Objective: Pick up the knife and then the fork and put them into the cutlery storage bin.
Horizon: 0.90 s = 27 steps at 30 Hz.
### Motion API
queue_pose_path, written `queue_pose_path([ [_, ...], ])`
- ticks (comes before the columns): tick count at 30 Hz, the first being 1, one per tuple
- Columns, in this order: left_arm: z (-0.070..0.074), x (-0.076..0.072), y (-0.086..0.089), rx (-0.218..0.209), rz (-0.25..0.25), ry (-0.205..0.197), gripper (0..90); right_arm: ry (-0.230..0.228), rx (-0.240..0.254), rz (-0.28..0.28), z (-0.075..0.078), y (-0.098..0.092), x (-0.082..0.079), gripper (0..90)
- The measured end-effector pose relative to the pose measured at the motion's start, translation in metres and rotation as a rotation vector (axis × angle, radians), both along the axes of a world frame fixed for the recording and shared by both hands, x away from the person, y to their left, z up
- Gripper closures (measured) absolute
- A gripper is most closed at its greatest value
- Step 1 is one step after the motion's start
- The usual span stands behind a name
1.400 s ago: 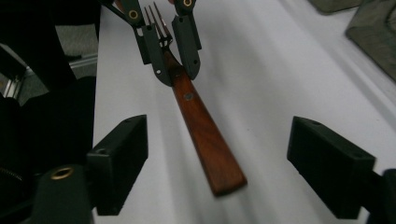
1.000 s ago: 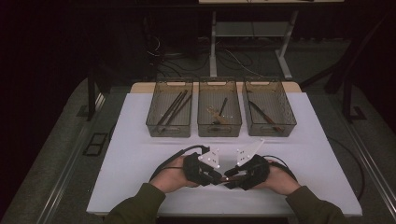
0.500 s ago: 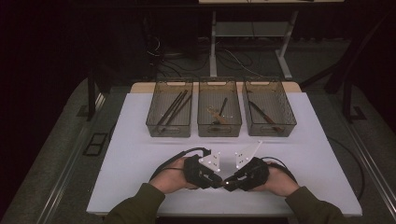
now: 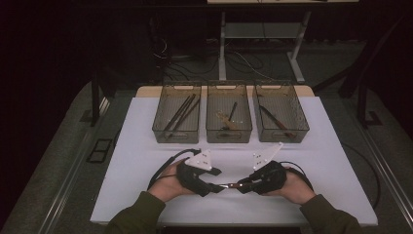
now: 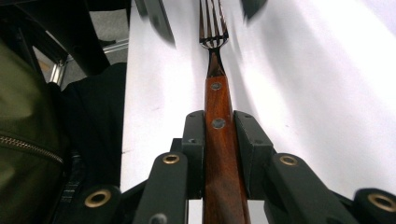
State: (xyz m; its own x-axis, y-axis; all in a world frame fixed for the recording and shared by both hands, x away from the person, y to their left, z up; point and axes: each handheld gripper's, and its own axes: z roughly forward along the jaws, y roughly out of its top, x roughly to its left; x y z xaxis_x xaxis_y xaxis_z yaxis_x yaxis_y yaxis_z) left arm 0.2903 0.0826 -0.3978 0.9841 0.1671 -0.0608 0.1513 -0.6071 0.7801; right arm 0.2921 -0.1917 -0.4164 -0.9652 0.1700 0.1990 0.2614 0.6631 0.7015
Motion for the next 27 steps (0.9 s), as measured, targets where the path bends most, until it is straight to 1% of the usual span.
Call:
queue_pose_path([
  [2, 0.0, 0.0, 0.013, -0.043, 0.063, -0.011, 33.5, -0.008, 0.006, -0.014, 0.001, -0.004, 0.001, 75.5],
  [3, -0.001, 0.0, 0.02, -0.061, 0.096, -0.006, 30.2, -0.008, 0.005, -0.03, 0.002, -0.006, 0.001, 75.5],
  [6, -0.006, 0.0, 0.038, -0.092, 0.17, 0.006, 25.5, -0.011, 0.008, -0.065, 0.003, -0.014, 0.004, 75.5],
  [7, -0.007, 0.0, 0.044, -0.089, 0.193, 0.003, 23.4, -0.011, 0.008, -0.083, 0.003, -0.016, 0.005, 75.5],
  [8, -0.01, -0.002, 0.048, -0.095, 0.221, -0.002, 21.5, 0.003, 0.021, -0.102, 0.004, -0.018, 0.005, 75.4],
  [9, -0.012, -0.003, 0.052, -0.106, 0.248, 0.004, 19.6, 0.004, 0.025, -0.122, 0.004, -0.02, 0.005, 75.4],
  [10, -0.014, -0.004, 0.055, -0.119, 0.273, 0.011, 17.7, 0.002, 0.03, -0.137, 0.005, -0.022, 0.006, 75.5],
  [11, -0.016, -0.006, 0.059, -0.124, 0.292, 0.01, 15.3, 0.002, 0.036, -0.148, 0.006, -0.024, 0.007, 75.4],
  [13, -0.02, -0.008, 0.064, -0.131, 0.332, 0.016, 13.2, -0.011, 0.042, -0.175, 0.007, -0.029, 0.009, 75.5],
  [14, -0.021, -0.01, 0.066, -0.128, 0.349, 0.016, 11.9, -0.014, 0.046, -0.187, 0.008, -0.031, 0.01, 75.4],
  [17, -0.026, -0.013, 0.07, -0.128, 0.39, 0.011, 5.9, -0.022, 0.053, -0.225, 0.01, -0.037, 0.013, 75.4],
  [20, -0.031, -0.016, 0.073, -0.122, 0.418, 0.017, 0.0, -0.025, 0.063, -0.267, 0.012, -0.043, 0.016, 75.4],
  [24, -0.034, -0.018, 0.074, -0.105, 0.441, 0.033, 0.0, -0.04, 0.076, -0.325, 0.014, -0.051, 0.02, 75.4],
  [27, -0.034, -0.017, 0.075, -0.092, 0.455, 0.031, 0.0, -0.044, 0.088, -0.36, 0.017, -0.057, 0.022, 75.4],
])
